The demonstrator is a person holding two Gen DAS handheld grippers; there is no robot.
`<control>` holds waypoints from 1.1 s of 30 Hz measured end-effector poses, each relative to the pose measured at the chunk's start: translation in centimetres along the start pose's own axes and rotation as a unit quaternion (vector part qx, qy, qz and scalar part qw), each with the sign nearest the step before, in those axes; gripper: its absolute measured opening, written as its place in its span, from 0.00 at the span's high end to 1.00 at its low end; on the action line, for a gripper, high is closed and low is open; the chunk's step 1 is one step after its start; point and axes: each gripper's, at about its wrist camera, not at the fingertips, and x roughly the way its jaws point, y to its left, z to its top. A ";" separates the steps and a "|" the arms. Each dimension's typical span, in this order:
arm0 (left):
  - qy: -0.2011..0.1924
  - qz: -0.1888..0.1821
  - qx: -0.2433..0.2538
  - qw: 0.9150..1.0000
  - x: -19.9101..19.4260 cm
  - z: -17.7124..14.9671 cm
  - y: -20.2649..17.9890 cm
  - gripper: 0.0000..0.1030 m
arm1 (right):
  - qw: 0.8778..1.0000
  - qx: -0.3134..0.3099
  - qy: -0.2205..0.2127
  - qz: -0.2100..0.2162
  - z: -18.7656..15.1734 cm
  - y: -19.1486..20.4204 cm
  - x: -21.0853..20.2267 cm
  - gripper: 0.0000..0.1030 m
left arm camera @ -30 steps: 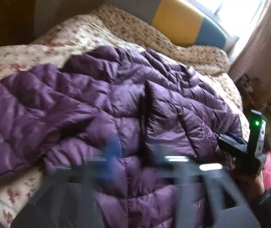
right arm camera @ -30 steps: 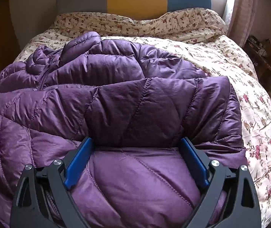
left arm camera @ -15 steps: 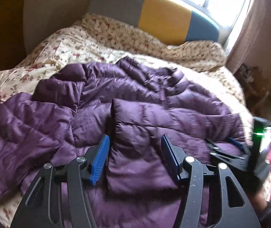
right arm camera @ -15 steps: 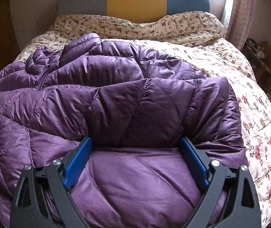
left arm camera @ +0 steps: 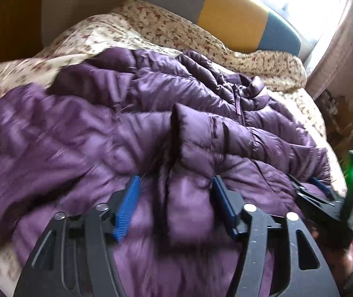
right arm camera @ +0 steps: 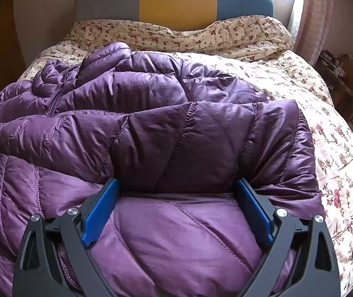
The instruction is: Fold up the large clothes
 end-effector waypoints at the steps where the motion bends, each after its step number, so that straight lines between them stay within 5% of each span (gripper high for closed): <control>1: -0.003 -0.005 -0.010 1.000 -0.9 -0.2 0.4 0.37 | 1.000 -0.001 0.000 0.000 -0.1 0.0 0.0 0.09; 4: -0.025 -0.013 -0.058 0.998 -4.9 -1.7 3.3 0.37 | 1.000 0.000 -0.001 -0.001 -0.1 -0.1 0.0 0.09; 7: -0.046 0.002 -0.117 0.992 -9.3 -4.0 8.0 0.26 | 1.000 0.000 -0.002 -0.001 0.0 -0.1 0.0 0.08; 10: -0.070 0.030 -0.206 0.976 -14.1 -7.1 14.8 0.25 | 1.000 0.000 -0.003 -0.002 -0.1 -0.1 -0.1 0.08; 14: -0.107 0.078 -0.307 0.942 -19.4 -11.0 22.5 0.20 | 1.000 0.000 -0.005 -0.003 -0.2 -0.2 -0.1 0.08; 17: -0.128 0.104 -0.394 0.904 -22.6 -13.4 28.3 0.20 | 1.000 0.000 -0.005 -0.003 -0.1 -0.2 -0.1 0.08; 19: -0.152 0.103 -0.442 0.878 -24.0 -14.6 31.5 0.20 | 1.000 0.000 -0.006 -0.004 -0.2 -0.2 -0.1 0.08; 22: -0.163 0.090 -0.487 0.853 -24.3 -15.2 34.6 0.20 | 1.000 0.000 -0.006 -0.004 -0.1 -0.2 -0.1 0.08; 24: -0.170 0.092 -0.493 0.848 -24.2 -14.8 35.6 0.20 | 1.000 0.000 -0.006 -0.004 -0.2 -0.2 -0.2 0.08; 26: -0.169 0.110 -0.480 0.854 -23.7 -13.6 35.7 0.20 | 1.000 -0.001 -0.006 -0.004 -0.2 -0.1 -0.2 0.08; 29: -0.159 0.147 -0.468 0.857 -23.3 -13.0 36.4 0.51 | 1.000 -0.001 -0.006 -0.004 -0.2 -0.1 -0.2 0.08; 30: -0.156 0.141 -0.471 0.857 -23.2 -13.1 37.0 0.74 | 1.000 -0.001 -0.006 -0.004 -0.2 -0.1 -0.2 0.08; 31: -0.152 0.128 -0.473 0.858 -23.1 -13.0 37.5 0.83 | 1.000 -0.001 -0.006 -0.004 -0.2 -0.2 -0.2 0.08; 33: -0.156 0.138 -0.448 0.869 -23.4 -11.9 36.6 0.84 | 1.000 -0.001 -0.007 -0.004 -0.2 -0.1 -0.2 0.08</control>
